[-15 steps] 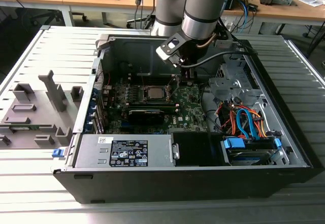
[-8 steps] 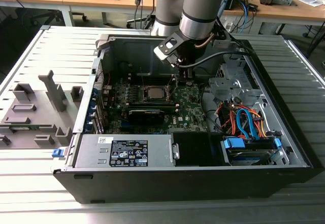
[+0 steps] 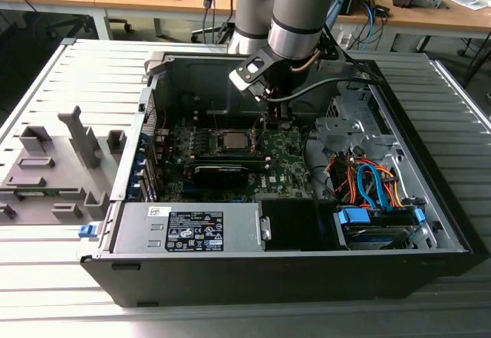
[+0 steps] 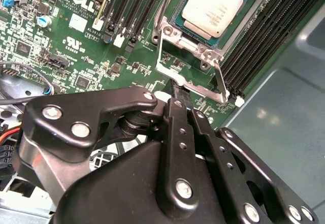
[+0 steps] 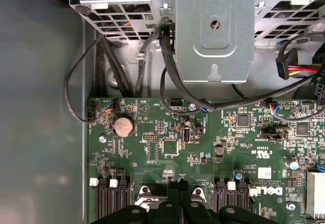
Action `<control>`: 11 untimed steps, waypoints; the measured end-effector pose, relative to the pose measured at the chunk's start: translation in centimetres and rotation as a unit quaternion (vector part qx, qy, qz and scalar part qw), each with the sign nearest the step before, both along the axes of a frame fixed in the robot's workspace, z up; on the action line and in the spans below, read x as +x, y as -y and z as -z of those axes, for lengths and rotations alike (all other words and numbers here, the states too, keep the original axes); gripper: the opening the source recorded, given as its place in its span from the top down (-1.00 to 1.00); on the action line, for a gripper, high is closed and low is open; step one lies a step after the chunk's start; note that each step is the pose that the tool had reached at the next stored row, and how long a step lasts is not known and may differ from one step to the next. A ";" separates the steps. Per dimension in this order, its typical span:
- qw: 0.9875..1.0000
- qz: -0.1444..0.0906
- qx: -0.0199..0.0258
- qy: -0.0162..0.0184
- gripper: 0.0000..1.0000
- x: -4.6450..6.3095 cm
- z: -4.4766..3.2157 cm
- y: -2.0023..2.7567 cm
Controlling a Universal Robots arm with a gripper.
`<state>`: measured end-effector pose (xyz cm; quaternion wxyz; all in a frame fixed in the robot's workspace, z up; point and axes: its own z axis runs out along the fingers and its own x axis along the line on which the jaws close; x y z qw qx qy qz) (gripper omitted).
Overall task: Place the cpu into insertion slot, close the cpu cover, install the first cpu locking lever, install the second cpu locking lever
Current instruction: 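Close the cpu cover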
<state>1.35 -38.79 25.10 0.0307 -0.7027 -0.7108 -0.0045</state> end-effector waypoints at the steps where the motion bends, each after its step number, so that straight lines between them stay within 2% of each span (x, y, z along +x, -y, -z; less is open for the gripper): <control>1: 1.000 0.000 0.000 0.000 0.79 0.0 0.00 0.00; 11: 1.000 0.000 0.000 0.000 0.79 -0.5 0.00 0.00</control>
